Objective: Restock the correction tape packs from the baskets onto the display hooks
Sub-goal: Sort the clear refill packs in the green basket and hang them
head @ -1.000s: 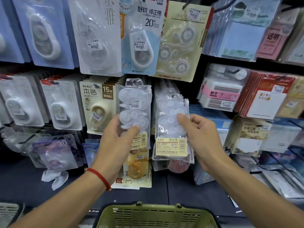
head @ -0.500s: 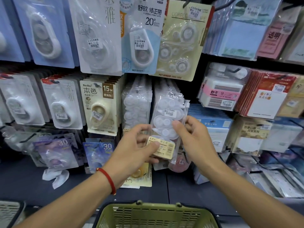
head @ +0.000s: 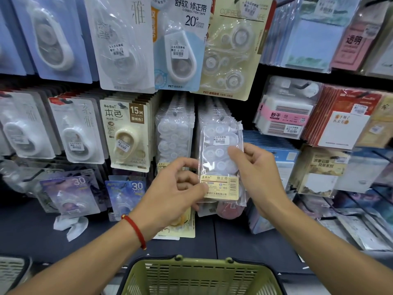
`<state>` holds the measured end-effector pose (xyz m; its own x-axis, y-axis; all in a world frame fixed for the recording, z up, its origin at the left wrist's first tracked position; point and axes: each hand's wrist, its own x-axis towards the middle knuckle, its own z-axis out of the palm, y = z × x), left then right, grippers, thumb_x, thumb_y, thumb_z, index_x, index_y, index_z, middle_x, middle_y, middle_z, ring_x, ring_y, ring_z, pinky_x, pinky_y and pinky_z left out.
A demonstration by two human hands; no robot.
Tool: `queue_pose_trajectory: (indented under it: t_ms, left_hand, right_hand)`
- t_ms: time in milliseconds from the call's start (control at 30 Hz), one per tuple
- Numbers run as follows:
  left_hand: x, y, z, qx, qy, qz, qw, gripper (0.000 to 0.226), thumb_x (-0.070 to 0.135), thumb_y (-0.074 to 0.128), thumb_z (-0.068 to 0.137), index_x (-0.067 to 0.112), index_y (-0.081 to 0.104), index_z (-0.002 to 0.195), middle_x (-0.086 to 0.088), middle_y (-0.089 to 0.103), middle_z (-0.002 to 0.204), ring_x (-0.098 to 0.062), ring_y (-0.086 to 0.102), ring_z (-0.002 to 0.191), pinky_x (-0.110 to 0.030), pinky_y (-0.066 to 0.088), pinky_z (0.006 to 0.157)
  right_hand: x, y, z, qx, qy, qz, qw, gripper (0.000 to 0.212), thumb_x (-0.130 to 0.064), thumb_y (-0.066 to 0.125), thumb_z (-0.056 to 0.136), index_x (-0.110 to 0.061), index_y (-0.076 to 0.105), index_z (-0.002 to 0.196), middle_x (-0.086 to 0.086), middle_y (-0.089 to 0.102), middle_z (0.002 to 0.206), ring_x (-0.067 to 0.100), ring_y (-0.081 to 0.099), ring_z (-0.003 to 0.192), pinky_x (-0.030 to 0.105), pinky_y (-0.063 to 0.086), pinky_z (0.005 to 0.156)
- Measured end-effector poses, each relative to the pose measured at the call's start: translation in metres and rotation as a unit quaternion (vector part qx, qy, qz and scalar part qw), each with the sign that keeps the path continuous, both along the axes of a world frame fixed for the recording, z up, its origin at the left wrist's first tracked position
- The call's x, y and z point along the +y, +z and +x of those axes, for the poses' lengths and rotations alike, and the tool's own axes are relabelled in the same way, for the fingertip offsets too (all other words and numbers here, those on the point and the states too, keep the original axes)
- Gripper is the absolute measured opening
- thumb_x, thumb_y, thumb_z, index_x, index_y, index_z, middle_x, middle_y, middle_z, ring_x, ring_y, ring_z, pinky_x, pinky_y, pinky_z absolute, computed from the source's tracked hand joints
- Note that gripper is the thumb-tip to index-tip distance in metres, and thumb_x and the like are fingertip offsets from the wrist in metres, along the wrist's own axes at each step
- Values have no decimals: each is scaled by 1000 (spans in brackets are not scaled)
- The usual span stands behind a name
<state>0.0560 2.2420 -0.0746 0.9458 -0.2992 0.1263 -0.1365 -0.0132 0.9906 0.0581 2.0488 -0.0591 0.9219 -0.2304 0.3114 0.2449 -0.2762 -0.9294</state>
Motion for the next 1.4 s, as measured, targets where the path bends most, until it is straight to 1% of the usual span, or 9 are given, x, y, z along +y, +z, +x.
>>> queue_pose_trajectory:
  t_ms: [133,300,500,667,800,967,1067,1200,1400]
  left_hand:
    - [5,-11,11,-144,106,231,956,40,19,77,91,21,64,130,4,72,109,-17,69,95,-35,58,91]
    - [12,-19,29,-330,162,347,863,54,6,72,84,13,61,136,-6,55,135,-26,52,125,-36,45,104]
    - [14,-34,39,-320,126,446,827,80,10,73,81,18,38,153,-1,19,159,-24,27,145,-39,48,109]
    - [19,-25,23,-298,127,394,860,68,7,66,89,18,46,153,-4,30,164,-23,26,152,-35,31,120]
    - [38,2,-8,-341,165,278,883,42,4,69,88,19,67,128,7,64,126,-14,58,121,-31,44,108]
    - [61,10,-42,-332,191,202,902,28,12,65,85,29,70,108,21,68,108,-1,64,103,-17,47,94]
    - [58,5,-31,-302,144,299,893,39,3,69,87,20,69,122,8,66,125,-13,59,122,-34,44,111]
    - [40,7,5,-288,91,377,875,52,10,67,92,20,59,142,2,56,148,-14,45,143,-29,29,124]
    - [-18,15,45,-107,9,189,976,75,3,65,94,13,31,160,18,52,139,-14,47,136,-4,40,97]
  right_hand:
    - [-6,-9,3,-87,-119,-309,940,42,-46,65,98,-27,55,135,-6,62,124,14,61,105,39,54,85]
    - [-10,-32,13,-188,-77,-558,804,48,-29,69,99,-14,59,144,11,52,151,32,50,138,51,47,107]
    - [-9,-33,21,-165,-52,-626,760,64,-14,74,88,-10,55,149,15,42,163,34,44,148,49,44,115]
    - [-7,-23,0,-136,-13,-555,821,50,-6,68,91,-7,62,141,13,44,161,34,46,145,46,43,114]
    - [-6,-1,-34,-175,-38,-353,918,33,-2,68,93,-12,72,124,0,66,131,15,60,123,23,42,109]
    - [-5,10,-63,-149,-53,-249,956,19,-13,64,93,-25,74,105,-20,72,101,2,64,95,12,47,84]
    - [3,-3,-45,-70,-37,-328,941,34,-6,67,96,-16,69,129,-4,68,128,8,61,117,27,45,105]
    - [25,-11,-1,-30,-93,-288,953,72,-15,66,99,-5,29,159,12,34,160,26,36,147,29,29,118]
    - [43,-9,46,-15,-149,-130,980,83,-19,67,100,-5,16,165,17,32,165,31,32,152,39,29,124]
